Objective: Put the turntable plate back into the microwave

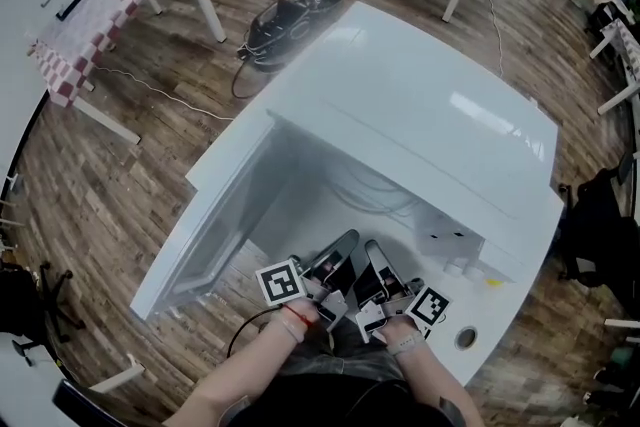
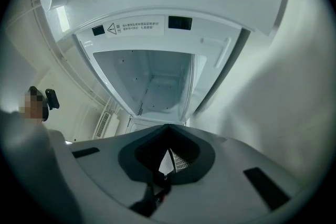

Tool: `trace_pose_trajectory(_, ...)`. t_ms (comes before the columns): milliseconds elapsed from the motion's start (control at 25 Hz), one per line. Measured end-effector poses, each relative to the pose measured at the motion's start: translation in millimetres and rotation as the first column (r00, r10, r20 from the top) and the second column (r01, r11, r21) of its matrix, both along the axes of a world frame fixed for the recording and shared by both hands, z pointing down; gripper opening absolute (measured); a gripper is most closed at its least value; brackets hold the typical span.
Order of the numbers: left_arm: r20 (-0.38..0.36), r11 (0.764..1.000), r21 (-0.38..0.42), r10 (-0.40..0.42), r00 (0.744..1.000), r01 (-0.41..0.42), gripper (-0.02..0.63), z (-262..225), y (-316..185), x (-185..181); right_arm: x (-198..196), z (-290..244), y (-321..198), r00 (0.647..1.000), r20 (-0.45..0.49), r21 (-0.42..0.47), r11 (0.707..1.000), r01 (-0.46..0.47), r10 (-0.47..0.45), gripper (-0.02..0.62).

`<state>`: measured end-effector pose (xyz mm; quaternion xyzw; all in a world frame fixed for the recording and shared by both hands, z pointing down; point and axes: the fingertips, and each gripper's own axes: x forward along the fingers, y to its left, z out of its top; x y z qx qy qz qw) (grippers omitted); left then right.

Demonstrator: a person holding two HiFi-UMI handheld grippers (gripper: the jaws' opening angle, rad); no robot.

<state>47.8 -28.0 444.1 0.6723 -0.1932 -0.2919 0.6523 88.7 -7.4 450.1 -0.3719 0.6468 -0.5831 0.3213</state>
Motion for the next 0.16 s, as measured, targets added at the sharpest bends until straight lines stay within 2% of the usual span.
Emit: trace_pose_trajectory(160,-0.018,1.000,-0.016,0.010,1.000,-0.011,0.012,-7.1,6.6,4.9,-1.0,-5.2,4.9,1.000,0.003,-0.014,1.000,0.023,-0.023,0.019)
